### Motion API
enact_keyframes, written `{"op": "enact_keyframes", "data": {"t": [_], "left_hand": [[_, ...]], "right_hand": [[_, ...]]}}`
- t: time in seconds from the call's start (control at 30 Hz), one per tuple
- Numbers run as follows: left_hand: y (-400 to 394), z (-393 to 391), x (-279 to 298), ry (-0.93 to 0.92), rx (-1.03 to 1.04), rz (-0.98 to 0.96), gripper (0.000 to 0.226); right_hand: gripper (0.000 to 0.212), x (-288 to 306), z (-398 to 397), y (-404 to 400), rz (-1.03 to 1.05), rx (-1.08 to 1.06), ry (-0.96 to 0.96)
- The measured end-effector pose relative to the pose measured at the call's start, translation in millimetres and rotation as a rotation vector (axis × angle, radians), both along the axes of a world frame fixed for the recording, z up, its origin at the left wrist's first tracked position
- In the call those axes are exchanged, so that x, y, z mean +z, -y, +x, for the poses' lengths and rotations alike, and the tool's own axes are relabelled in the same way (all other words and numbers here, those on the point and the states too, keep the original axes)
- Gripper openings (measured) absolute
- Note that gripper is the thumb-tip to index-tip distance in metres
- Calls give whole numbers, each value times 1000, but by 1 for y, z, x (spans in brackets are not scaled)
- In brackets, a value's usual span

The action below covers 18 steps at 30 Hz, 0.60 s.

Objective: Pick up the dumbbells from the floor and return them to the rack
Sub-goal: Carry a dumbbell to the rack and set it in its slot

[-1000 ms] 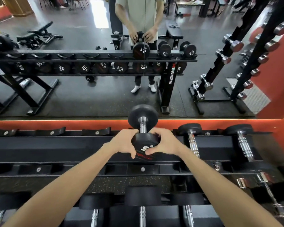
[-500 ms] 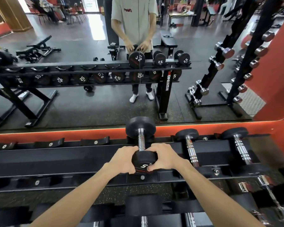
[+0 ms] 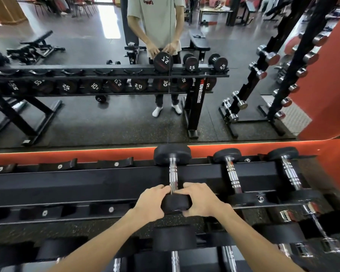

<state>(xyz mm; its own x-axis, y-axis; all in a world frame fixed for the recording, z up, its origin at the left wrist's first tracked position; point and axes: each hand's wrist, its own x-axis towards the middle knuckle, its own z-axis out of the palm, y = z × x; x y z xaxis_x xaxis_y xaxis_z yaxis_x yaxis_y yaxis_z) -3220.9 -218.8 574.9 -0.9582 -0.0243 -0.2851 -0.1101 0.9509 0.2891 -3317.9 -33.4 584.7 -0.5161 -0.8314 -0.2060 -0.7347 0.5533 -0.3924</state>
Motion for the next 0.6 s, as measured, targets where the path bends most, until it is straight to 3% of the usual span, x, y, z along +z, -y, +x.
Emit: {"op": "enact_keyframes", "data": {"t": [0.17,0.4,0.6], "left_hand": [[-9,3,3,38,34,-12,60],[-29,23,14,19,172,-16,48],[-61,50,34,-38,388,1,68]], "right_hand": [[69,0,3,-5,30,-26,18],[67,10,15,-10,51,-61,22],[57,21,33,-29,-80,-56,28]]}}
